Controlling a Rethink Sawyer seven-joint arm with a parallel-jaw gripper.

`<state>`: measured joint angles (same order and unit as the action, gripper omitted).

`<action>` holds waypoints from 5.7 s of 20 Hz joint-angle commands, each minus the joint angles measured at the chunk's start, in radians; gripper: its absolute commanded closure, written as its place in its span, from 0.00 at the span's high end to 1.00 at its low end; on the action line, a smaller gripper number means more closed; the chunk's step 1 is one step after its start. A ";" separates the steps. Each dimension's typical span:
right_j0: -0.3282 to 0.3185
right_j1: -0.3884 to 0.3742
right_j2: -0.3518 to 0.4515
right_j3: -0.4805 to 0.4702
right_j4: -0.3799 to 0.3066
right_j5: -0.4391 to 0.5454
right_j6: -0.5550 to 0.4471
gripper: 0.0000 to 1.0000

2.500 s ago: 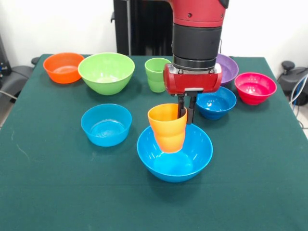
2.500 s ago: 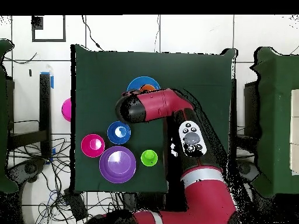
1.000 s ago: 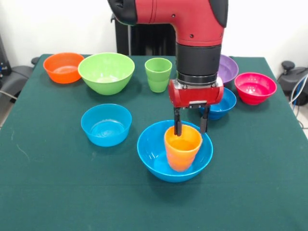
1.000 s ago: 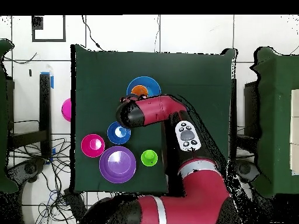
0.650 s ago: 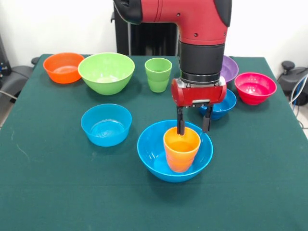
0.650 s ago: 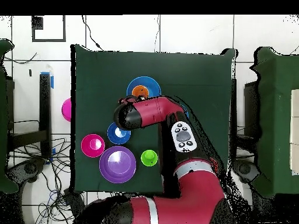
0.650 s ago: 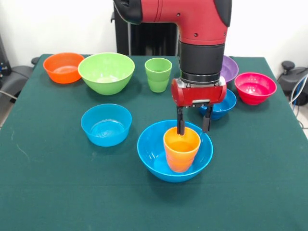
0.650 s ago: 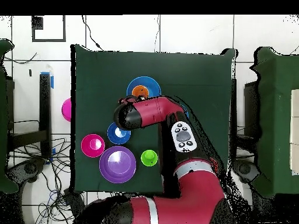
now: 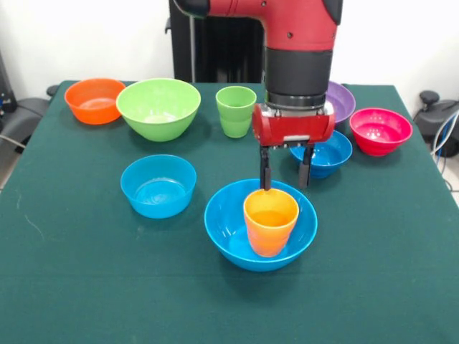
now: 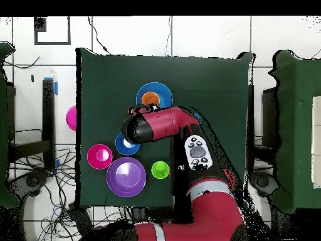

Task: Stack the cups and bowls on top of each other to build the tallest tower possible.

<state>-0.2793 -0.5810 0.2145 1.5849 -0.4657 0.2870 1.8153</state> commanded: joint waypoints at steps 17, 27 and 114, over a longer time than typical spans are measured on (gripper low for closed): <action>-0.107 -0.151 0.090 0.179 -0.049 0.143 -0.104 1.00; -0.069 -0.102 0.078 0.175 -0.043 0.081 -0.020 1.00; 0.301 -0.106 -0.082 0.364 0.421 -0.024 0.409 1.00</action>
<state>0.0078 -0.6309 0.0584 1.8903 -0.1173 0.1312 2.0610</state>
